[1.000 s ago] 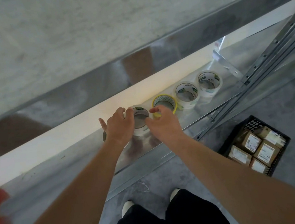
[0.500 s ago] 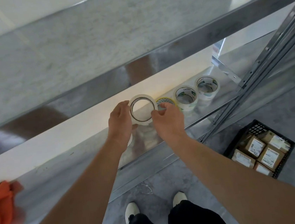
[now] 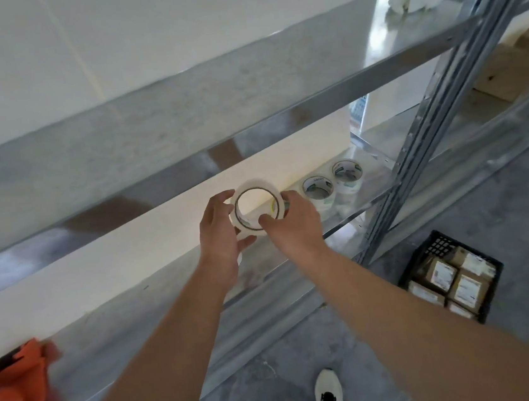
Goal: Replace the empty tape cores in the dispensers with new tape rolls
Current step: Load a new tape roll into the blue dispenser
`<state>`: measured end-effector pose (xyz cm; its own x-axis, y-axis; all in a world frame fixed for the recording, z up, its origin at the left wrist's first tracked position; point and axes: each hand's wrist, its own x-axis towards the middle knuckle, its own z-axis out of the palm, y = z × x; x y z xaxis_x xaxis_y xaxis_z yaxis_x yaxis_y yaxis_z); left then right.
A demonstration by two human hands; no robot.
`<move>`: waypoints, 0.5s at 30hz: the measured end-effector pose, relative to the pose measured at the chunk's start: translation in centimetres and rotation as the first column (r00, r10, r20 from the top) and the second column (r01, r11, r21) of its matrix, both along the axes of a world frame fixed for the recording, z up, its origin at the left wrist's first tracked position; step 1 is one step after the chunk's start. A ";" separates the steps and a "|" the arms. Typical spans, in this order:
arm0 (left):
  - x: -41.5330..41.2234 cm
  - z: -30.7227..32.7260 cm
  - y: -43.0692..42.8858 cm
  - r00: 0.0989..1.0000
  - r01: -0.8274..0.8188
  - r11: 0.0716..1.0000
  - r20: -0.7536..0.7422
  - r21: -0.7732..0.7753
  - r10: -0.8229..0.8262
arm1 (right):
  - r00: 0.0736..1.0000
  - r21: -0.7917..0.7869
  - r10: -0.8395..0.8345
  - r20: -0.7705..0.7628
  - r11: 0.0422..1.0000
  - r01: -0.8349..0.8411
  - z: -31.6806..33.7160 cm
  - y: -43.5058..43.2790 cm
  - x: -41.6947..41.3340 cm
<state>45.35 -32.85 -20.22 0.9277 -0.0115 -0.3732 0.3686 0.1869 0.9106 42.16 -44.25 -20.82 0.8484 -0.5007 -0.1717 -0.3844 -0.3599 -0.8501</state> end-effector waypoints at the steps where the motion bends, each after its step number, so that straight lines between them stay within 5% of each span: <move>1: -0.5 0.4 0.5 1.000 0.001 1.000 0.005 -0.012 -0.001 | 1.000 0.001 -0.008 0.011 1.000 0.008 0.5 0.5 -0.6; 15: -9.3 5.0 9.4 0.992 0.111 0.993 0.071 -0.040 -0.108 | 0.996 -0.073 -0.073 0.046 0.994 0.076 5.0 8.9 -9.2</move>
